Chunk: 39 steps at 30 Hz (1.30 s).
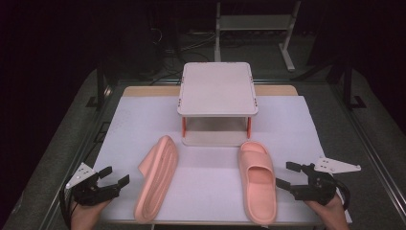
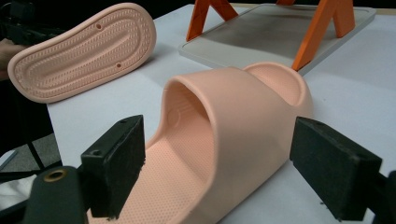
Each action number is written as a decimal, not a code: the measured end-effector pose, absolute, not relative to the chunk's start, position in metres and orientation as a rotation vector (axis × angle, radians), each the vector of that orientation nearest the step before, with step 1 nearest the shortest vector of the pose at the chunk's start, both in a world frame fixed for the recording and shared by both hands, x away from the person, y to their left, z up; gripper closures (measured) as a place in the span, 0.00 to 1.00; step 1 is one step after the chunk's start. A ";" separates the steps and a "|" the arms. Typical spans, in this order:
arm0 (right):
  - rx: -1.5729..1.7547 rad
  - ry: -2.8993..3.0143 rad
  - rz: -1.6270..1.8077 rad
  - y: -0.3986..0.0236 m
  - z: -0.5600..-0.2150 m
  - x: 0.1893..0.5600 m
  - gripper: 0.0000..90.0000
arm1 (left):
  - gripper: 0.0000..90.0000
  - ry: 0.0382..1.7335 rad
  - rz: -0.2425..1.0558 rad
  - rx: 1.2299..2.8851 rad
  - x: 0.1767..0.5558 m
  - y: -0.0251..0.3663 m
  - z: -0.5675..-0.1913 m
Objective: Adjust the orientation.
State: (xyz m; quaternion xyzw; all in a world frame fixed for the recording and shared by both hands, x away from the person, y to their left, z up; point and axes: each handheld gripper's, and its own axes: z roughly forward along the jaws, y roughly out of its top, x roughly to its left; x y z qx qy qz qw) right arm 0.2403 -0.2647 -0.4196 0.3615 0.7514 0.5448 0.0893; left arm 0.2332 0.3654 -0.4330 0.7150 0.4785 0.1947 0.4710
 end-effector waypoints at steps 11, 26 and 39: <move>1.068 2.256 1.600 -0.261 -0.420 0.240 0.20 | 0.31 1.112 0.422 1.836 0.240 0.348 -0.435; 1.075 2.263 1.601 -0.262 -0.421 0.240 0.20 | 0.36 1.073 0.385 1.908 0.258 0.323 -0.441; 1.070 2.266 1.605 -0.261 -0.421 0.241 0.20 | 0.36 1.056 0.381 1.917 0.264 0.312 -0.442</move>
